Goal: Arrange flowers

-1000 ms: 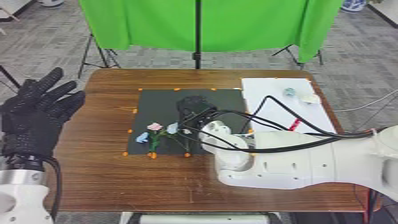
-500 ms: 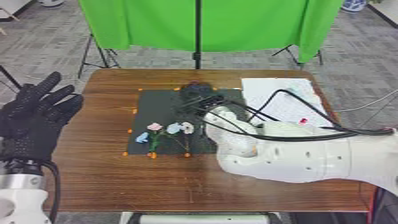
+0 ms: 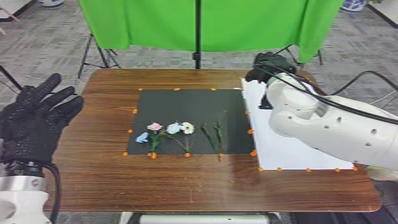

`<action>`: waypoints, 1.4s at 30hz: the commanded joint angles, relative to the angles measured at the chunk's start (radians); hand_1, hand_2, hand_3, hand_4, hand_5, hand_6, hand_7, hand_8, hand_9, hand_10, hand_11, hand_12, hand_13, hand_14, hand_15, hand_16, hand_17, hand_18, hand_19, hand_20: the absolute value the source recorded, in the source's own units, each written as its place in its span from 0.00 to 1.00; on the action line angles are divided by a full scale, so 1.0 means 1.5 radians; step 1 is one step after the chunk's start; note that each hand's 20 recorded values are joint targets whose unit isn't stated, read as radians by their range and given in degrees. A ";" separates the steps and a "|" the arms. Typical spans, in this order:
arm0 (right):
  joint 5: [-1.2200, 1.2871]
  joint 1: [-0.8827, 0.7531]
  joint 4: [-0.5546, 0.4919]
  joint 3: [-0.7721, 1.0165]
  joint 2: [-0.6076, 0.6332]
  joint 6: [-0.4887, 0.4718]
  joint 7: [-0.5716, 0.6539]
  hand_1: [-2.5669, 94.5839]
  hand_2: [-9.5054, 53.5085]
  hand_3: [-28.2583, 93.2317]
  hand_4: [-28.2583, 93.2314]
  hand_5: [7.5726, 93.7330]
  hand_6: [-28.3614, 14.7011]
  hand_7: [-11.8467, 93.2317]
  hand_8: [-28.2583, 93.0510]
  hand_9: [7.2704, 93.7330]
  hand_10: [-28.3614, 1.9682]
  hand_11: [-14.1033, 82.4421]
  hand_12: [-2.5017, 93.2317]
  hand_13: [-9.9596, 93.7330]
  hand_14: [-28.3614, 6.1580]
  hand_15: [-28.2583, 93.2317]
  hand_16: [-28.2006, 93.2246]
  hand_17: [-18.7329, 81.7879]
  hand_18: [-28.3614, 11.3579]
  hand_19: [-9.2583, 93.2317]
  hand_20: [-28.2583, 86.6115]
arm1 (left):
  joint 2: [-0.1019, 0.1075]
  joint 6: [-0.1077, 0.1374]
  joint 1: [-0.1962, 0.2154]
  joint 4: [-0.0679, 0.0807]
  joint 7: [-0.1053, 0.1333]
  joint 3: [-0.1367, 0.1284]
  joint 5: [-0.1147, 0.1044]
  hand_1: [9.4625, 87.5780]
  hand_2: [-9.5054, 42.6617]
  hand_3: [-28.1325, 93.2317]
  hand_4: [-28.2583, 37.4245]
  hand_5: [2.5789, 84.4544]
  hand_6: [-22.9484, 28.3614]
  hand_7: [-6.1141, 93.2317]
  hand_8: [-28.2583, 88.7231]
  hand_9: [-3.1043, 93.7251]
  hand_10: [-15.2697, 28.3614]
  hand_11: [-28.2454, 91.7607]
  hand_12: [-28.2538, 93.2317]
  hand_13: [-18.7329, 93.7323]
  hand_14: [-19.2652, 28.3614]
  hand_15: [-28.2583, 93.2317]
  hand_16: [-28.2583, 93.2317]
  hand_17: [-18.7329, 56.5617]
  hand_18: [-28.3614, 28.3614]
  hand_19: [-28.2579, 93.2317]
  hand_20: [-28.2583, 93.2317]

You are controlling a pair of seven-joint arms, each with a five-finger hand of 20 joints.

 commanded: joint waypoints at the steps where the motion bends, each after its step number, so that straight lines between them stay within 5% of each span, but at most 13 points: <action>1: 0.044 0.016 0.067 -0.018 0.095 -0.033 0.028 0.31 0.07 0.89 0.01 0.38 0.54 0.22 0.14 0.43 0.26 0.28 0.16 0.66 0.43 0.77 0.31 0.56 0.16 0.96 0.35 | 0.001 0.002 -0.002 0.000 -0.003 0.015 -0.003 0.15 0.41 0.85 0.00 0.40 0.65 0.19 0.17 0.34 0.83 0.48 0.31 0.38 1.00 0.73 0.12 0.17 0.98 0.88 0.13; 10: 0.062 -0.008 0.127 0.002 0.112 -0.095 0.027 0.31 0.06 0.89 0.01 0.34 0.55 0.22 0.15 0.36 0.26 0.25 0.16 0.65 0.45 0.79 0.30 0.57 0.19 1.00 0.28 | -0.010 0.000 -0.008 0.002 -0.010 0.020 -0.004 0.15 0.41 0.85 0.00 0.40 0.66 0.19 0.17 0.33 0.82 0.48 0.31 0.38 1.00 0.73 0.12 0.17 0.98 0.88 0.12; 15: 0.059 -0.028 0.148 0.009 0.098 -0.108 0.015 0.32 0.04 0.89 0.01 0.34 0.58 0.23 0.14 0.36 0.27 0.24 0.16 0.66 0.46 0.80 0.30 0.57 0.19 1.00 0.26 | 0.000 -0.001 -0.004 0.002 0.008 0.019 -0.007 0.15 0.41 0.85 0.00 0.40 0.65 0.19 0.17 0.34 0.83 0.48 0.31 0.38 1.00 0.73 0.12 0.17 0.98 0.88 0.12; 19: 0.052 -0.050 0.160 0.023 0.087 -0.102 0.005 0.33 0.05 0.90 0.01 0.36 0.60 0.23 0.14 0.37 0.29 0.24 0.16 0.67 0.47 0.80 0.29 0.57 0.19 1.00 0.26 | 0.002 0.003 -0.012 0.008 0.002 0.025 -0.006 0.15 0.41 0.85 0.00 0.40 0.65 0.19 0.17 0.34 0.83 0.48 0.31 0.38 1.00 0.73 0.12 0.17 0.98 0.88 0.12; 26: 0.050 -0.062 0.164 0.028 0.075 -0.106 -0.010 0.34 0.05 0.90 0.01 0.37 0.63 0.24 0.14 0.39 0.32 0.24 0.16 0.68 0.48 0.80 0.29 0.57 0.19 1.00 0.24 | 0.002 -0.001 -0.001 0.004 0.016 0.024 -0.013 0.15 0.41 0.85 0.00 0.40 0.65 0.19 0.17 0.33 0.82 0.48 0.31 0.38 1.00 0.73 0.12 0.17 0.98 0.88 0.12; 29: 0.047 -0.080 0.164 0.044 0.076 -0.122 -0.008 0.35 0.05 0.90 0.01 0.37 0.64 0.24 0.13 0.39 0.33 0.24 0.16 0.68 0.49 0.79 0.29 0.57 0.19 1.00 0.24 | -0.001 -0.004 -0.004 0.006 0.008 0.027 -0.011 0.15 0.41 0.85 0.00 0.40 0.65 0.19 0.17 0.33 0.82 0.48 0.31 0.38 1.00 0.73 0.12 0.17 0.98 0.87 0.12; 31: 0.058 -0.096 0.168 0.063 0.074 -0.131 -0.009 0.36 0.05 0.91 0.01 0.37 0.66 0.24 0.13 0.40 0.35 0.24 0.16 0.69 0.50 0.79 0.29 0.56 0.19 1.00 0.24 | -0.004 0.002 -0.011 0.008 -0.001 0.029 -0.008 0.15 0.41 0.85 0.00 0.40 0.65 0.19 0.16 0.33 0.82 0.48 0.31 0.38 1.00 0.73 0.12 0.17 0.98 0.87 0.12; 32: 0.060 -0.095 0.175 0.064 0.070 -0.132 -0.015 0.36 0.05 0.91 0.01 0.37 0.66 0.24 0.13 0.41 0.36 0.25 0.16 0.69 0.50 0.79 0.29 0.56 0.19 1.00 0.23 | -0.004 0.003 -0.006 0.007 0.006 0.029 -0.011 0.15 0.41 0.85 0.00 0.40 0.65 0.19 0.16 0.34 0.82 0.48 0.31 0.38 1.00 0.73 0.12 0.17 0.98 0.87 0.12; 35: 0.075 -0.121 0.183 0.096 0.071 -0.152 -0.023 0.37 0.05 0.91 0.00 0.39 0.68 0.25 0.13 0.43 0.38 0.25 0.16 0.69 0.51 0.78 0.30 0.56 0.19 0.99 0.23 | -0.007 -0.008 -0.003 0.005 -0.003 0.022 -0.006 0.15 0.41 0.85 0.00 0.40 0.65 0.19 0.17 0.34 0.82 0.48 0.31 0.38 1.00 0.73 0.12 0.17 0.98 0.88 0.12; 42: 0.155 -0.145 0.174 0.135 0.075 -0.126 -0.062 0.41 0.07 0.91 0.00 0.50 0.73 0.28 0.11 0.57 0.58 0.28 0.16 0.74 0.59 0.73 0.30 0.53 0.24 0.98 0.24 | -0.010 -0.007 0.000 0.005 0.010 0.025 -0.012 0.15 0.41 0.85 0.00 0.40 0.65 0.19 0.17 0.34 0.83 0.48 0.31 0.38 1.00 0.73 0.12 0.17 0.98 0.87 0.12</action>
